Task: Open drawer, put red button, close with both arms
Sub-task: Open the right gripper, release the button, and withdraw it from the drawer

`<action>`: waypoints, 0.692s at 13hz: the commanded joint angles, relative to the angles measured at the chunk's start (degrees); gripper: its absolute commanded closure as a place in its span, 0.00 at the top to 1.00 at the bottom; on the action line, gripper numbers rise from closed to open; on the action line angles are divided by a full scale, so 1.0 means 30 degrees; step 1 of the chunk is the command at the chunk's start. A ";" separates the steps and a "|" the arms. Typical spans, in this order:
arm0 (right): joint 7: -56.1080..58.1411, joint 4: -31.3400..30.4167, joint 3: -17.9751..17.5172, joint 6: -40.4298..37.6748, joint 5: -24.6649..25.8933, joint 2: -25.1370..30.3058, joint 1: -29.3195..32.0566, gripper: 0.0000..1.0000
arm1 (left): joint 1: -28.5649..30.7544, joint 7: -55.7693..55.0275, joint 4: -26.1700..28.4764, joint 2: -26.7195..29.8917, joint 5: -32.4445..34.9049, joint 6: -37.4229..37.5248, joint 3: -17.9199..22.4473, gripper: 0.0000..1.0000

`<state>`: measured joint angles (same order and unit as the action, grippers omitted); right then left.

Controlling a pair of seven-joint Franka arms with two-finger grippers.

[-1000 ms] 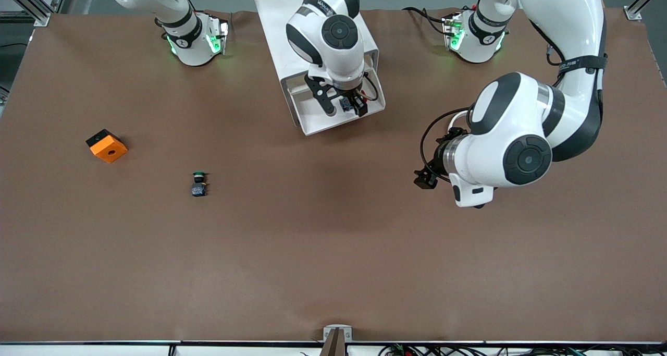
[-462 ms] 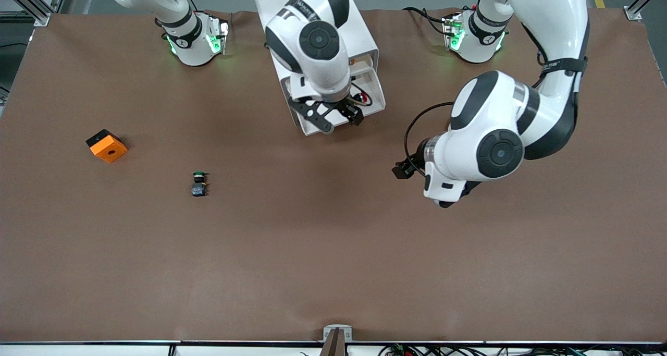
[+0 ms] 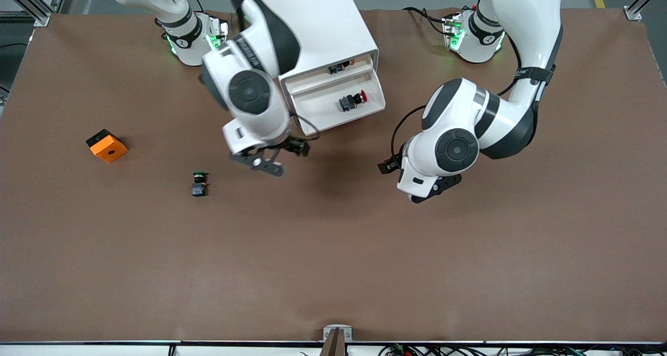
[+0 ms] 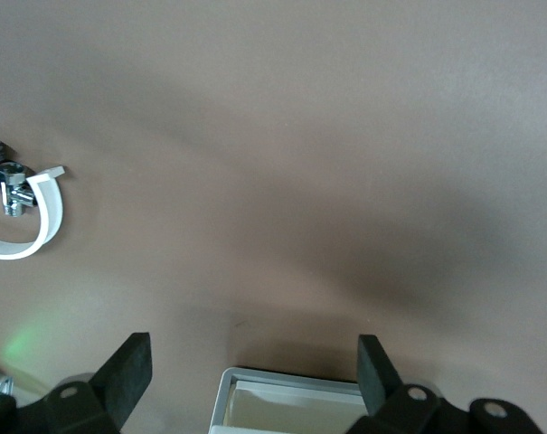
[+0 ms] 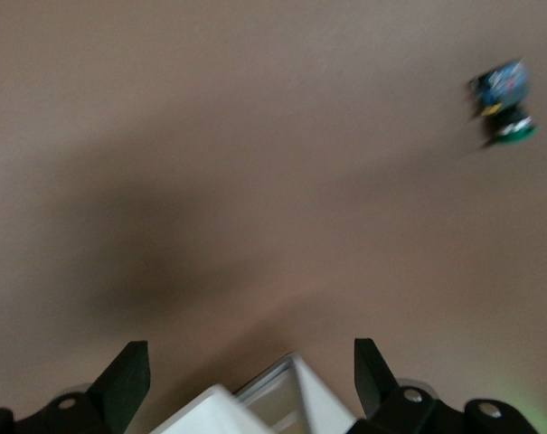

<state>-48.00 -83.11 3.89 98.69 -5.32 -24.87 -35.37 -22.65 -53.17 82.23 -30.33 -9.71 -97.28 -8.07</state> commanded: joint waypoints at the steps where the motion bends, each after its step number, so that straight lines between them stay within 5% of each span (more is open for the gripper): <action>1: 0.4732 -0.0128 -0.0358 -0.1372 0.0426 0.1342 0.2843 1.00 | 0.0022 0.0290 0.3077 0.1349 0.0510 -0.2365 -0.0793 1.00; 4: 0.9243 -0.0158 -0.0358 -0.2572 0.1621 0.2164 0.5393 1.00 | 0.0022 0.0407 0.5515 0.1821 0.1272 -0.6000 -0.1733 1.00; 9: 1.7745 -0.0071 -0.0416 -0.3747 0.1921 0.3395 1.1366 1.00 | -0.0183 0.0584 0.6456 0.1557 0.1536 -0.6361 -0.2701 1.00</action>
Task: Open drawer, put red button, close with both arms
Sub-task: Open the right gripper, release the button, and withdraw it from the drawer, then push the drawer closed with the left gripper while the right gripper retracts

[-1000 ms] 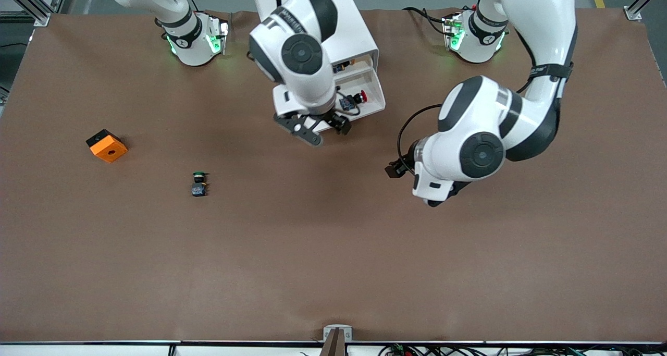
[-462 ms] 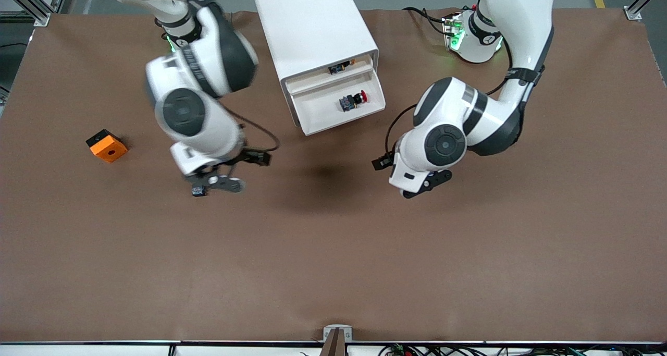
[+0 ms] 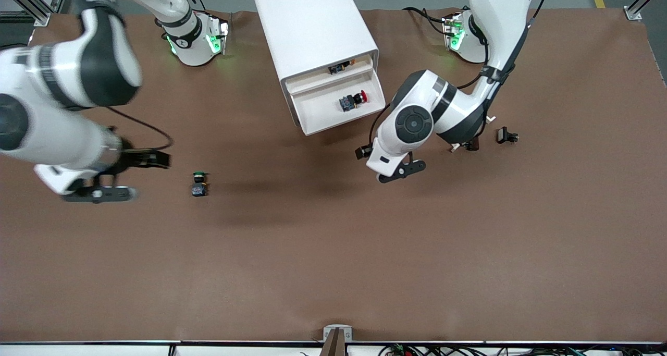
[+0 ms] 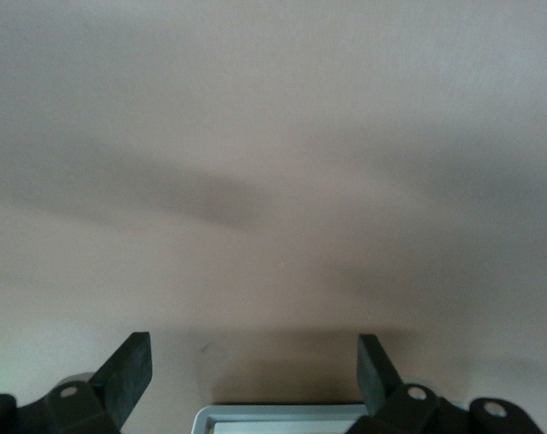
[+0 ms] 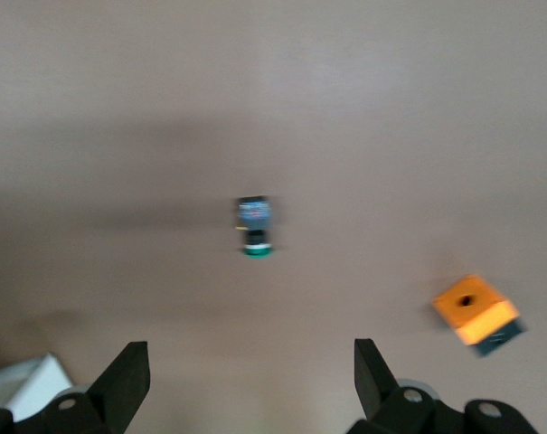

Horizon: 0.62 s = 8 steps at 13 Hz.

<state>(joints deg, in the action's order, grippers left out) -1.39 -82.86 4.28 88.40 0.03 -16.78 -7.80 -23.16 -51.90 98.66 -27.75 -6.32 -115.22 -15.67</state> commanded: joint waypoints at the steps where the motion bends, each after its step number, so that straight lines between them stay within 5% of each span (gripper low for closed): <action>1: 0.2452 -0.0095 -0.0519 -0.0666 0.0137 0.0903 0.2683 1.00 | -0.0071 -0.0040 0.1068 0.0580 0.0408 -0.0383 -0.0195 1.00; 8: -0.0214 0.1868 -0.0548 -0.1431 0.0343 0.1287 0.3128 1.00 | -0.1796 -0.0861 0.1948 0.0579 -0.1405 -0.0441 -0.0488 1.00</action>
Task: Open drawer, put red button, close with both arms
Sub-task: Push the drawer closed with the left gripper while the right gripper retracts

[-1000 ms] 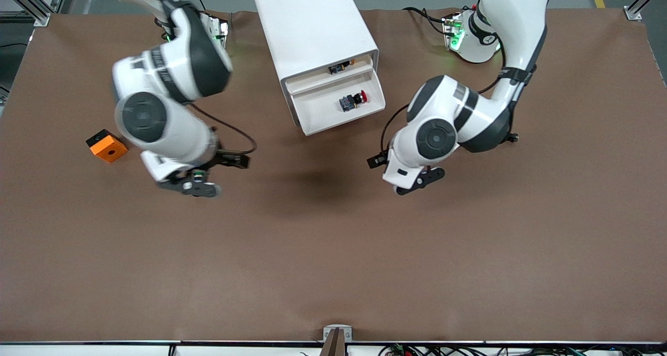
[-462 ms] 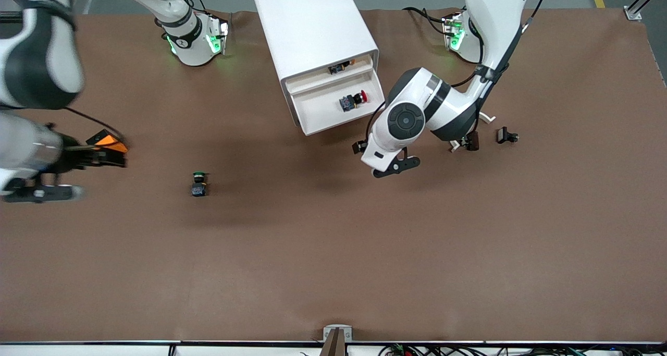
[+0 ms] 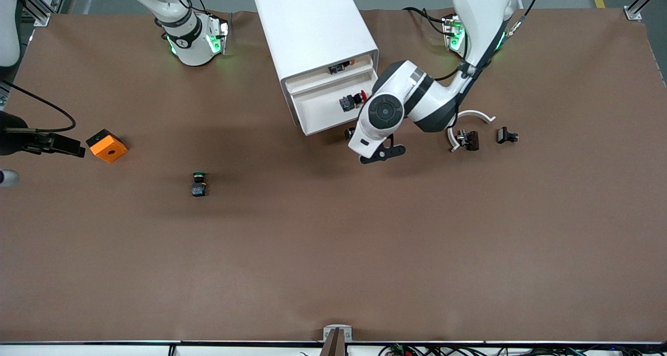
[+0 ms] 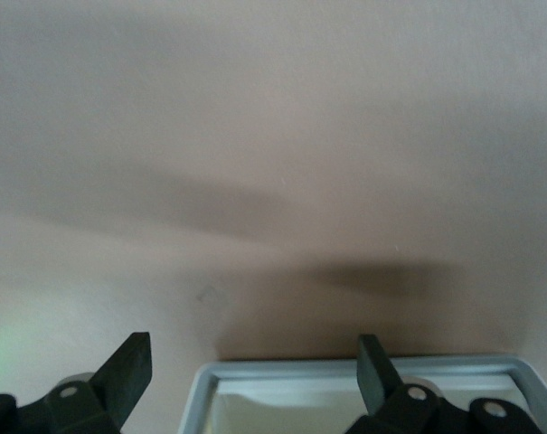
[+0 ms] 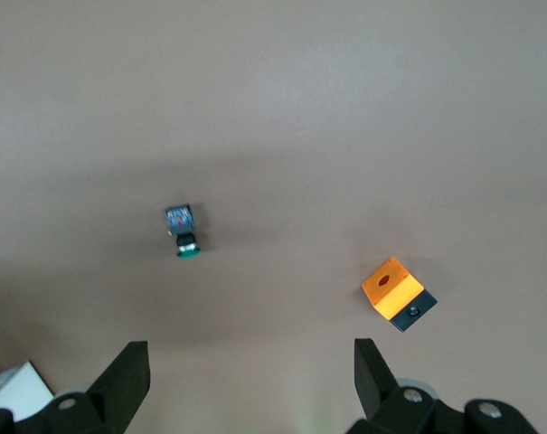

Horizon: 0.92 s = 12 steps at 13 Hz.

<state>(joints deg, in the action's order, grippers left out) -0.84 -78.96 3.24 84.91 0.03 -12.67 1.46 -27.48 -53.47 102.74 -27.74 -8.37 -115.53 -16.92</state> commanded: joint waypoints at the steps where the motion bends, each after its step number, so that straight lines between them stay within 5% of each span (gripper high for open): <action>1: -0.0598 0.0567 -0.0203 -0.0265 0.0370 -0.0112 -0.0132 1.00 | -0.0478 -0.0398 0.0587 0.0575 -0.0901 -0.0337 -0.0130 1.00; 6: -0.1420 0.0100 -0.0262 -0.1231 -0.0625 0.0558 -0.0134 1.00 | -0.1823 -0.0895 0.0617 0.0400 -0.2249 -0.0337 -0.0306 1.00; 12: -0.1362 -0.5342 -0.0261 0.0815 -0.0568 0.5242 -0.0134 1.00 | -0.3379 -0.2623 0.0907 0.0194 -0.3388 -0.0366 -0.0539 1.00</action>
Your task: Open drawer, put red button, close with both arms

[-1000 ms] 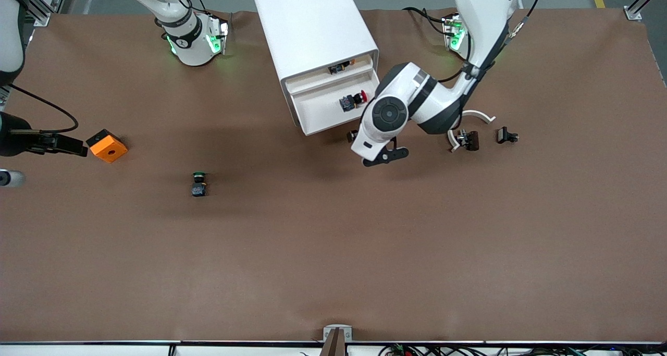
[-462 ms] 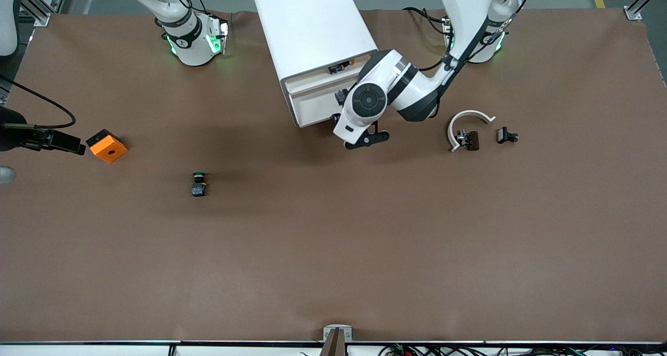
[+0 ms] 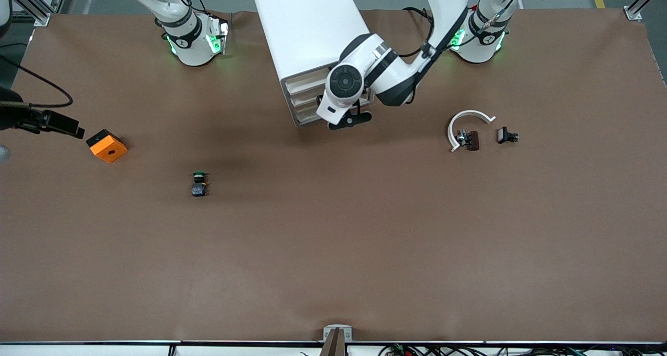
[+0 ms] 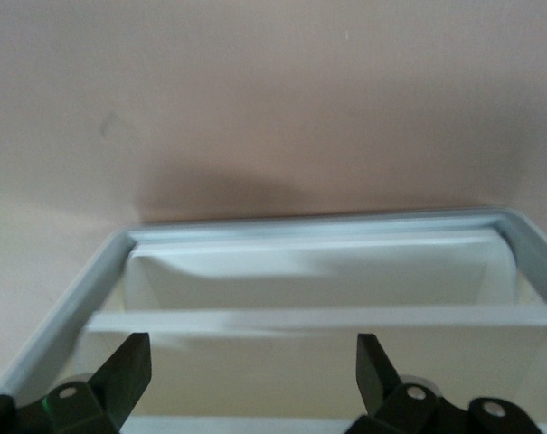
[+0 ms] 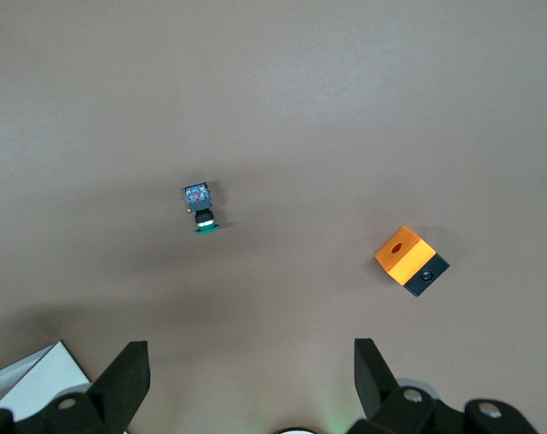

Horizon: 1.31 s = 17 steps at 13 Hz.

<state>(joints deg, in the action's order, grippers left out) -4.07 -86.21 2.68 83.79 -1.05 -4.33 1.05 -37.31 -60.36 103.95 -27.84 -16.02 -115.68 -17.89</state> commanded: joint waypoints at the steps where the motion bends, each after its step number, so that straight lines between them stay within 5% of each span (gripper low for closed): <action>1: -0.0255 -0.3804 -0.0072 0.1742 -0.0147 0.3281 -0.0029 1.00 | -0.0102 -0.0357 0.0884 0.0401 -0.1104 -0.0290 -0.0277 1.00; 5: -0.0225 -0.6007 -0.0160 0.2714 -0.0147 0.5628 -0.0088 1.00 | 0.0452 -0.0649 0.0801 0.0461 -0.1107 -0.0231 -0.0132 1.00; 11: -0.0196 -0.8380 -0.0072 0.4440 0.0059 0.7096 -0.0381 1.00 | 0.3935 -0.0709 -0.0605 0.1130 -0.0463 0.1022 -0.0014 1.00; 17: -0.0255 -0.6131 -0.0189 0.4531 0.0029 0.5899 -0.0584 1.00 | 0.8184 -0.0328 -0.1775 0.3825 0.3048 0.4776 -0.0102 1.00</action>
<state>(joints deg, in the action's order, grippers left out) -4.07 -107.46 2.03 97.95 -1.02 14.83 0.18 -15.49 -61.79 99.25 -19.49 -9.60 -103.89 -17.62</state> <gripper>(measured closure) 0.000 0.000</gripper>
